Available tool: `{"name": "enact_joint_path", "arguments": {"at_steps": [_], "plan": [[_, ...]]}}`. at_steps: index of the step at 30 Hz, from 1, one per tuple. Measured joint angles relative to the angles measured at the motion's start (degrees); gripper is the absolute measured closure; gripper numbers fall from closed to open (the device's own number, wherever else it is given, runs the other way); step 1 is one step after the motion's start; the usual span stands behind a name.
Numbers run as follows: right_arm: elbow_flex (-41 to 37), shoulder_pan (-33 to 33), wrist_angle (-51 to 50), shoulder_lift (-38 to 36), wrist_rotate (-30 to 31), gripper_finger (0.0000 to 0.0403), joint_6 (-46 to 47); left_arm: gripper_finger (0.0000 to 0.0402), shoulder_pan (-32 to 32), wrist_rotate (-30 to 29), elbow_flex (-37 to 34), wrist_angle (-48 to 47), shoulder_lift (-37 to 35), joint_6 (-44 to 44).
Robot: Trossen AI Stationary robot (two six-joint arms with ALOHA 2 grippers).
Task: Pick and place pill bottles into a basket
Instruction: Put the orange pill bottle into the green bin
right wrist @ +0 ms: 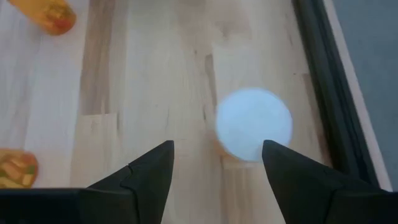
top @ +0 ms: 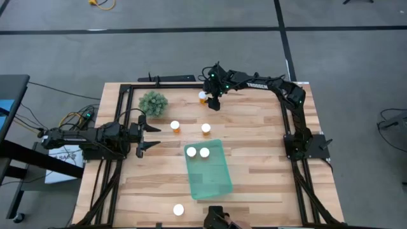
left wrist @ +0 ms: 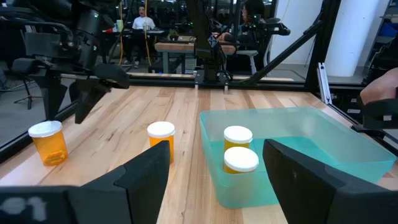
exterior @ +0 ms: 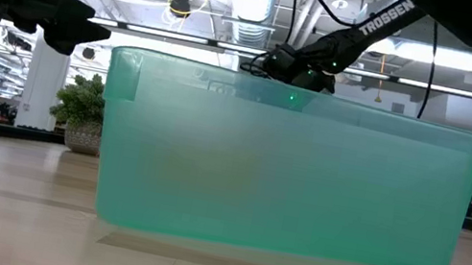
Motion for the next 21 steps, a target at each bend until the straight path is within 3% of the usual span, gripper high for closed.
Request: {"name": "enact_joint_path", "arguments": {"at_steps": [15, 21], "plan": [[0.1, 0.4, 0.9, 0.0, 0.5, 0.0163, 1.2, 0.0154, 0.0, 0.0, 0.0, 0.0, 0.0, 0.0], [5.0, 0.6, -4.9, 0.0, 0.5, 0.0163, 2.4, 0.0154, 0.0, 0.0, 0.0, 0.0, 0.0, 0.0]]}}
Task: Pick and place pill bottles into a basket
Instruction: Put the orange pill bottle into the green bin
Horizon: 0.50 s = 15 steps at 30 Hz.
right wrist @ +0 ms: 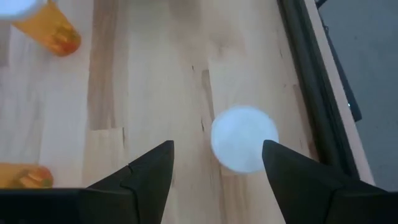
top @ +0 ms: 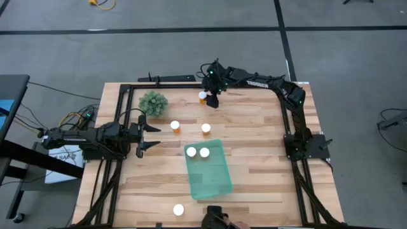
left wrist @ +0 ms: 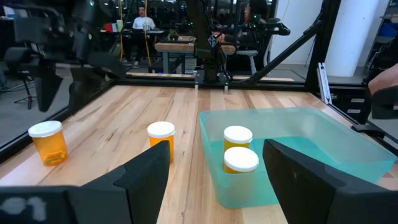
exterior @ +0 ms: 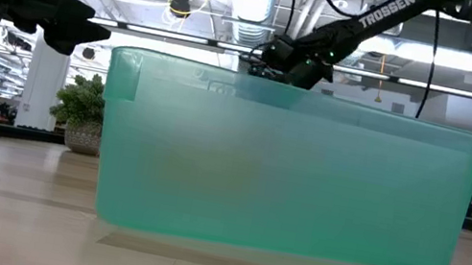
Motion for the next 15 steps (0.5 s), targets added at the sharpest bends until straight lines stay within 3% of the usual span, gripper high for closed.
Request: {"name": "enact_joint_path", "arguments": {"at_steps": [7, 15], "plan": [[5.0, 0.0, -0.4, 0.0, -0.2, 0.0163, 1.8, 0.0154, 0.0, 0.0, 0.0, 0.0, 0.0, 0.0], [5.6, 0.0, 10.6, -0.1, -6.3, 0.0163, 12.0, 0.0154, 0.0, 0.0, 0.0, 0.0, 0.0, 0.0]]}}
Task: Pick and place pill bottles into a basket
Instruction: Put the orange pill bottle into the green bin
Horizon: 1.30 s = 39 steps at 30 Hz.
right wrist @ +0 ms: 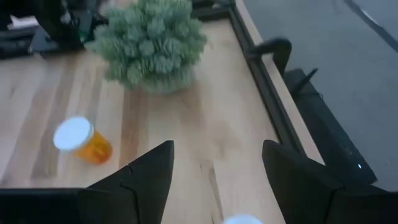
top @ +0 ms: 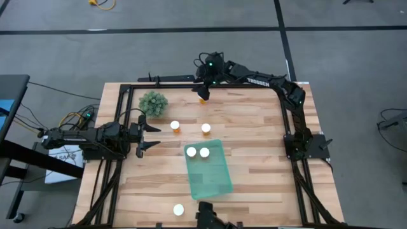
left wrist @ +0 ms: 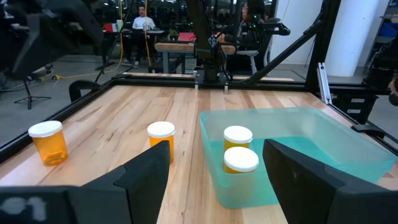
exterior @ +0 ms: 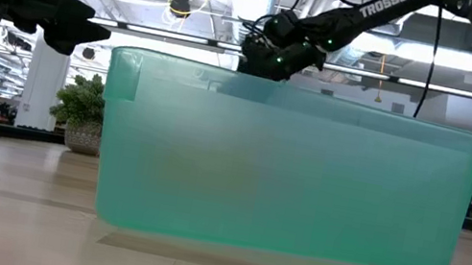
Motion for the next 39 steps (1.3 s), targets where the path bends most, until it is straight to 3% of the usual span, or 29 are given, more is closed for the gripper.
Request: {"name": "enact_joint_path", "arguments": {"at_steps": [7, 16, 23, 27, 34, 39], "plan": [[-1.1, -0.5, -0.5, 0.0, 2.4, 0.0163, 2.3, 0.0154, 0.0, 0.0, 0.0, 0.0, 0.0, 0.0], [-9.7, -0.9, 10.7, 0.0, 2.0, 0.0163, 5.7, 0.0154, 0.0, 0.0, 0.0, 0.0, 0.0, 0.0], [-14.1, -1.5, 11.7, -1.8, 1.3, 0.0163, 5.9, 0.0154, 0.0, 0.0, 0.0, 0.0, 0.0, 0.0], [-22.0, -2.3, 16.9, -7.8, 1.4, 0.0163, 6.0, 0.0154, 0.0, 0.0, 0.0, 0.0, 0.0, 0.0], [-44.1, -4.8, 40.0, -20.9, 1.4, 0.0163, 13.5, 0.0154, 0.0, 0.0, 0.0, 0.0, 0.0, 0.0], [-52.9, -5.0, 50.0, -24.0, 2.1, 0.0163, 16.2, 0.0154, 0.0, 0.0, 0.0, 0.0, 0.0, 0.0]]}}
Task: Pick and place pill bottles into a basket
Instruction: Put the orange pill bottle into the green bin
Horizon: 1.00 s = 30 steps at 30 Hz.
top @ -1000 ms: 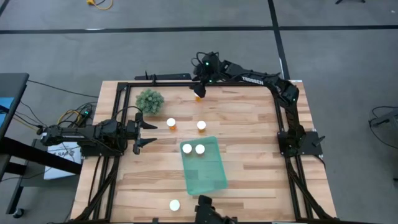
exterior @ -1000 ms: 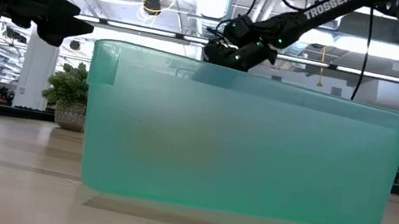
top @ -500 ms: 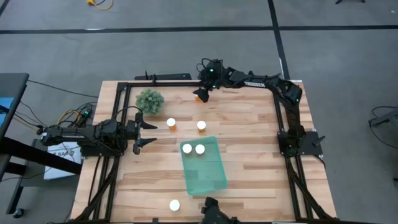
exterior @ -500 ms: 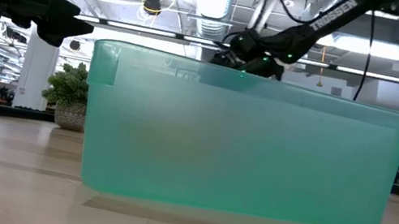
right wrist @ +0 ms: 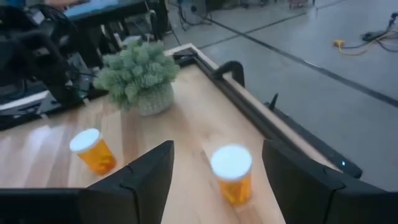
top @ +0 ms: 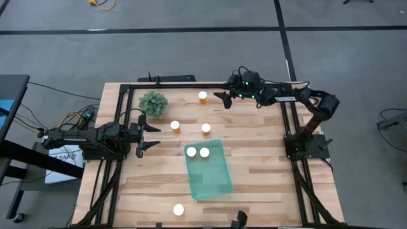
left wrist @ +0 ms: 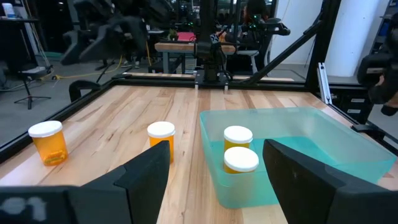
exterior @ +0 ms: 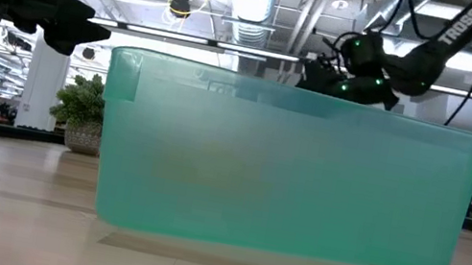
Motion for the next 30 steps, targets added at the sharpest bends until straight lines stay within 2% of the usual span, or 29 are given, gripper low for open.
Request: {"name": "enact_joint_path", "arguments": {"at_steps": [13, 19, 30], "plan": [[-0.5, 3.3, -0.7, 6.1, 6.1, 0.0163, -5.6, 0.0154, 0.0, 0.0, 0.0, 0.0, 0.0, 0.0], [2.0, 4.3, -2.7, 8.2, 8.7, 0.0163, -5.6, 0.0154, 0.0, 0.0, 0.0, 0.0, 0.0, 0.0], [11.4, 5.0, -20.5, 8.2, 10.5, 0.0163, -6.1, 0.0154, 0.0, 0.0, 0.0, 0.0, 0.0, 0.0]]}}
